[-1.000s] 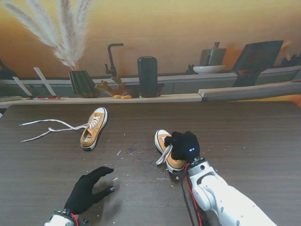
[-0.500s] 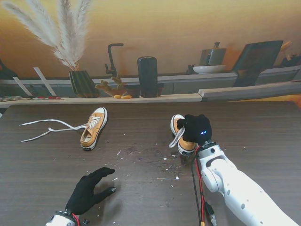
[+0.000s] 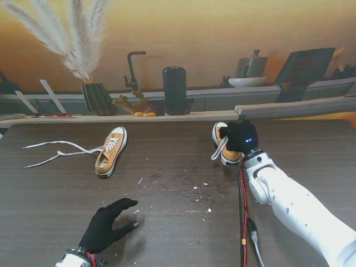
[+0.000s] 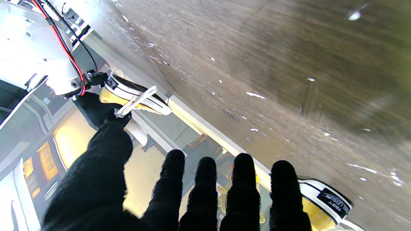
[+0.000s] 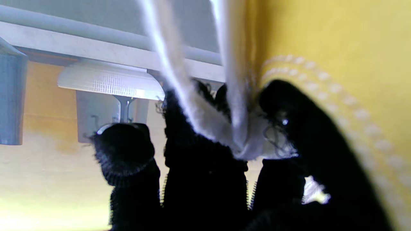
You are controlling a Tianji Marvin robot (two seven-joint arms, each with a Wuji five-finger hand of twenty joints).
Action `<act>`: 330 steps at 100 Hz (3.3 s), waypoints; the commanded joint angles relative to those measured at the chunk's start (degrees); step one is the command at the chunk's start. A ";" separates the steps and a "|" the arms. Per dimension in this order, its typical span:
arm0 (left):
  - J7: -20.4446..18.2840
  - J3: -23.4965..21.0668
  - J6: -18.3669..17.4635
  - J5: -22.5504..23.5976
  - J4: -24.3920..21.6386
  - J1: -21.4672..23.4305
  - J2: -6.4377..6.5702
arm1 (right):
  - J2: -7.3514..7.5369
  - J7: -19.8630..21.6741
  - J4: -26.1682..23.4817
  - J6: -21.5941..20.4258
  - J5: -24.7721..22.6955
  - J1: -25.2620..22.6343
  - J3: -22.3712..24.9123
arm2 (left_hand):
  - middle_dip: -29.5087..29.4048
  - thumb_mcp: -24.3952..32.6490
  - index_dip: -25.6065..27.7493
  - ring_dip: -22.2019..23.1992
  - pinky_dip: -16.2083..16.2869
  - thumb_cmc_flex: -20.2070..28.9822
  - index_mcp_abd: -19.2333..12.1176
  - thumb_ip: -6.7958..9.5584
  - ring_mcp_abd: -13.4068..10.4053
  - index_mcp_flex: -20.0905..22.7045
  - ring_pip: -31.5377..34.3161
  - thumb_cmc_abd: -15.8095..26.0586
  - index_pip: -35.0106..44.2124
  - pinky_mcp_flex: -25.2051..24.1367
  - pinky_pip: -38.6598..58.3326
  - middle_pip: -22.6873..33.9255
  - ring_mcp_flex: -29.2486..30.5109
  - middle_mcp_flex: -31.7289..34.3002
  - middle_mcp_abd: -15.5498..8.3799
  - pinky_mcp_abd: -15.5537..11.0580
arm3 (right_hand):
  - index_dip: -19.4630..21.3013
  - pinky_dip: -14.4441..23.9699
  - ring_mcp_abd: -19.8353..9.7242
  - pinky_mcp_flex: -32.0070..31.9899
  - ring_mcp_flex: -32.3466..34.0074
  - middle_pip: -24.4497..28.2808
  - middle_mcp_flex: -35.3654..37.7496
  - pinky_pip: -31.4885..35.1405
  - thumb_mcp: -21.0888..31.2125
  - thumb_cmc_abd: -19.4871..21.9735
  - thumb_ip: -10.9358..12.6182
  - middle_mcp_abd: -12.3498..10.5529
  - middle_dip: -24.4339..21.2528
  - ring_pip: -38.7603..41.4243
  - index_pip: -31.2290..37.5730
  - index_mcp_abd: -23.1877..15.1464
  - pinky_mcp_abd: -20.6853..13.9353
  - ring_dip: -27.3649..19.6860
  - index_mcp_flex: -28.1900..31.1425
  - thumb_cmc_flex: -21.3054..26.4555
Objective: Tie the shoelaces into a bow on the shoes
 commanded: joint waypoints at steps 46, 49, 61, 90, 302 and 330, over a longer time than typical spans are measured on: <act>-1.63 0.24 -0.09 0.22 -0.53 0.30 0.29 | -3.12 -2.23 12.39 -2.44 7.02 6.52 -8.50 | -0.45 -2.56 0.88 -0.07 0.17 0.56 -2.55 0.18 0.27 0.84 0.59 2.46 0.08 0.32 0.84 -0.06 1.50 -0.39 0.02 0.10 | -6.56 -0.61 0.49 -4.28 1.18 -0.57 -3.70 -3.60 0.46 5.13 -1.28 -1.85 -0.79 -8.33 3.32 -2.94 -0.58 -2.80 -7.07 -1.49; -1.65 0.28 -0.09 0.23 -0.53 0.29 0.30 | -3.22 -2.12 12.74 -2.53 7.31 6.59 -8.79 | -0.45 -2.58 0.87 -0.08 0.17 0.51 -2.59 0.18 0.23 0.83 0.56 2.51 0.07 0.31 0.83 -0.06 1.44 -0.39 -0.01 0.11 | -7.01 -0.64 0.68 -4.56 1.20 -0.64 -3.92 -3.86 -0.10 5.14 -1.63 -1.76 -0.81 -8.96 3.11 -2.82 -0.47 -2.93 -7.73 -1.87; -1.83 0.43 -0.22 0.15 -0.51 0.27 0.33 | -3.65 -1.59 14.19 -2.80 8.43 6.90 -10.19 | -0.47 -2.58 0.88 -0.08 0.18 0.57 -2.50 0.19 0.23 0.82 0.53 2.60 0.05 0.35 0.87 -0.12 1.41 -0.45 0.06 0.10 | -7.66 -0.71 0.92 -5.55 0.99 -0.90 -4.89 -4.53 -1.34 4.66 -2.32 -1.67 -0.83 -10.66 2.81 -2.28 -0.49 -3.29 -9.25 -3.51; -2.27 0.45 -0.66 -0.22 -0.67 0.38 0.37 | -1.60 4.22 9.56 -2.07 6.15 4.24 -8.03 | -0.47 -2.73 0.87 -0.08 0.16 0.56 -2.58 0.16 0.25 0.82 0.52 2.60 -0.01 0.31 0.86 -0.16 1.45 -0.39 0.02 0.06 | -5.91 -0.59 1.74 -9.54 -0.65 -0.42 -10.49 -7.92 -2.71 2.83 -3.27 -1.60 -0.72 -18.52 -3.03 2.18 -0.21 -3.31 -13.73 -10.10; -7.57 -0.79 10.87 9.93 -10.26 -3.01 1.91 | -0.93 24.51 -43.10 -9.65 14.48 -50.74 28.76 | -1.09 -2.05 0.84 -3.67 -1.32 2.71 -2.53 0.61 -0.14 1.16 -5.39 2.79 -0.73 -0.56 -2.55 -1.04 -0.14 -0.78 -0.12 -0.30 | -4.04 -16.13 8.11 -45.49 -36.73 -23.52 -34.61 -43.22 -22.29 22.19 7.12 2.58 -16.12 -54.71 -28.70 14.16 -4.80 -19.30 -31.55 -21.76; -18.49 0.19 21.53 13.96 -9.01 -14.65 3.43 | -1.01 25.86 -43.37 -10.05 16.07 -51.24 29.54 | -1.24 0.34 0.92 -4.27 -1.86 4.97 -2.89 1.72 -0.66 0.80 -7.03 0.82 -0.64 -1.27 -4.58 -1.39 -1.09 -1.74 -0.31 -0.85 | -4.14 -16.09 8.45 -45.64 -37.09 -23.46 -35.08 -43.12 -23.00 22.94 7.17 2.77 -16.21 -54.78 -28.81 14.35 -4.72 -19.19 -32.05 -21.34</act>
